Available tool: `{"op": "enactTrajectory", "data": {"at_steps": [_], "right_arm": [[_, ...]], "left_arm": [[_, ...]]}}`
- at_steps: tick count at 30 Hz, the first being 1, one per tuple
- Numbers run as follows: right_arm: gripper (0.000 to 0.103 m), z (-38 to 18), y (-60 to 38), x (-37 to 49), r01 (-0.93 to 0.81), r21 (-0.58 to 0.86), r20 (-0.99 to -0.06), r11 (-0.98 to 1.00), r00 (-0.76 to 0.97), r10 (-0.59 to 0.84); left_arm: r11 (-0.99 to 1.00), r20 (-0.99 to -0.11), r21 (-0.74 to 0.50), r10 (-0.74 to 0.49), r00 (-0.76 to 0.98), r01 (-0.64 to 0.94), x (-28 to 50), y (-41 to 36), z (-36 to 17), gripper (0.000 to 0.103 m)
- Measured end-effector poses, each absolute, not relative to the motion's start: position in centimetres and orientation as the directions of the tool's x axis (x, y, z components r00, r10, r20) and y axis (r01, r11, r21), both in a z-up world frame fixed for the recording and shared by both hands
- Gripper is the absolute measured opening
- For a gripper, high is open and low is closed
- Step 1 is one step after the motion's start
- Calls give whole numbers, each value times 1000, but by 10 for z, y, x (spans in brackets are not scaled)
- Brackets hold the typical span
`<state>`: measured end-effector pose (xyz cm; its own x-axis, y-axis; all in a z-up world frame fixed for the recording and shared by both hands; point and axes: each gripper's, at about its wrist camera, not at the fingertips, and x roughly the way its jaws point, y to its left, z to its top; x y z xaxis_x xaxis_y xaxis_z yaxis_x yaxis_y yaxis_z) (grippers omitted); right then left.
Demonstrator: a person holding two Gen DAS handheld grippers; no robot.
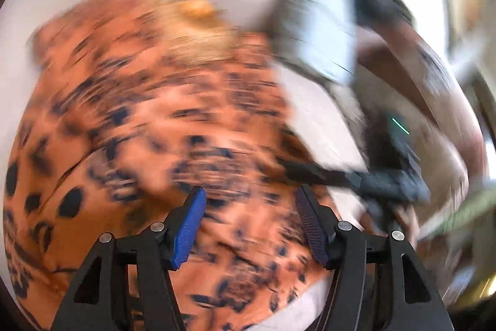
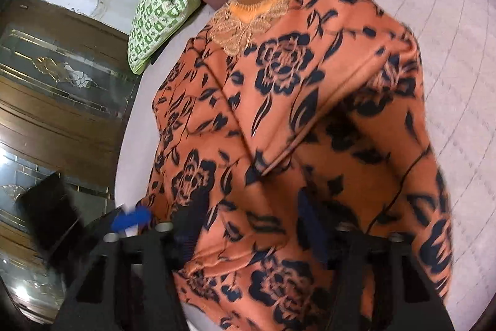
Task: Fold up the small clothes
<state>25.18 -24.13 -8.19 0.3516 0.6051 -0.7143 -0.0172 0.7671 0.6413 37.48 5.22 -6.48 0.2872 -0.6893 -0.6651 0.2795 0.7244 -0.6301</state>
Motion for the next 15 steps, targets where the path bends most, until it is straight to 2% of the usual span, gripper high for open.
{"op": "enactTrajectory", "data": {"at_steps": [4, 7, 9, 12, 15], "right_arm": [[39, -78, -221, 248, -37, 552, -777, 833, 339, 530], [8, -77, -214, 243, -24, 514, -805, 857, 332, 492], [7, -56, -219, 230, -35, 514, -785, 857, 383, 487], [6, -29, -228, 207, -66, 513, -741, 856, 470, 480], [6, -44, -230, 205, -55, 482, -772, 874, 446, 454]], "left_arm": [[772, -708, -626, -623, 332, 114, 379, 77, -92, 59], [752, -698, -655, -639, 322, 71, 378, 80, -98, 59], [735, -683, -673, -660, 311, 81, 375, 75, -95, 59], [766, -721, -636, -632, 285, 90, 378, 56, -104, 57], [774, -737, -631, -618, 274, 51, 390, 43, -120, 52]]}}
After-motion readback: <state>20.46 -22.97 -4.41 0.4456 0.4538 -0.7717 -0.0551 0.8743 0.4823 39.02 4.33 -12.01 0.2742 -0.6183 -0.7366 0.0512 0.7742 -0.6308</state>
